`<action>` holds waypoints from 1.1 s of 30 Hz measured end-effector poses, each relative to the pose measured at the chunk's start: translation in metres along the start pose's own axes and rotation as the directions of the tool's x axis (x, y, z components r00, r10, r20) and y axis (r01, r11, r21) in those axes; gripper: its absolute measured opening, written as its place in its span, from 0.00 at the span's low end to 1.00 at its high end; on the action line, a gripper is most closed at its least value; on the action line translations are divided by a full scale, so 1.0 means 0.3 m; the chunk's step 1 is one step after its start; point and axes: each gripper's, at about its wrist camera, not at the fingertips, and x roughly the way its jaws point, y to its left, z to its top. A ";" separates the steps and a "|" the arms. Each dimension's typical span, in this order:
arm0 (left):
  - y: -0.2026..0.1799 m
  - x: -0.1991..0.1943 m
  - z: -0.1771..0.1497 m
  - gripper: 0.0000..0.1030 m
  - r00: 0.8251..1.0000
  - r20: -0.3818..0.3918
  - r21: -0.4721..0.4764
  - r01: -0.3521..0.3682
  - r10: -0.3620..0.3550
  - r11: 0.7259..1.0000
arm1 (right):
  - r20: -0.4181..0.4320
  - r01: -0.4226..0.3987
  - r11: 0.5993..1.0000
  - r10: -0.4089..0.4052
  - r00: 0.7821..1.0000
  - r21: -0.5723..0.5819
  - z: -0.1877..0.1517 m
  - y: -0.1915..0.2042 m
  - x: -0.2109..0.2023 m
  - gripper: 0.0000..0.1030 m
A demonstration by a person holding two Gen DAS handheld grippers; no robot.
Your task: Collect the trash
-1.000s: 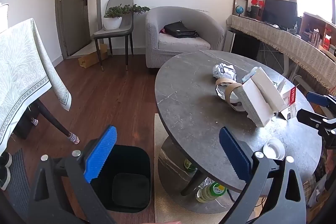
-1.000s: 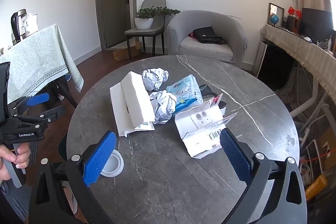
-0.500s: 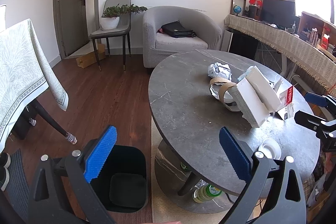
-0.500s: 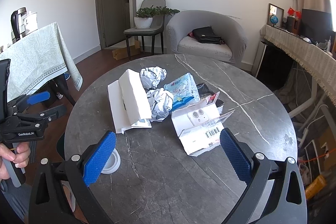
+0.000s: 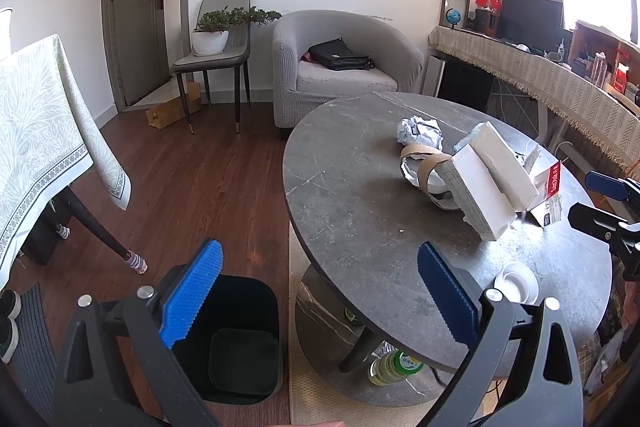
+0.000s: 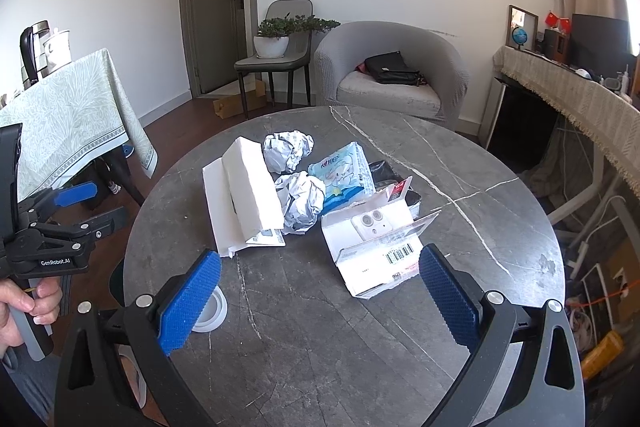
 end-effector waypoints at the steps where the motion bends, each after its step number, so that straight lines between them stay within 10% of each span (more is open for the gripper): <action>1: -0.002 0.000 -0.001 0.97 1.000 0.001 0.002 -0.002 0.002 1.000 | -0.002 0.002 1.000 -0.002 1.000 -0.002 0.000 0.001 -0.001 0.97; 33: 0.008 0.000 -0.003 0.97 1.000 0.000 0.002 0.005 -0.005 1.000 | -0.008 0.001 1.000 -0.001 1.000 -0.008 0.002 0.006 0.007 0.97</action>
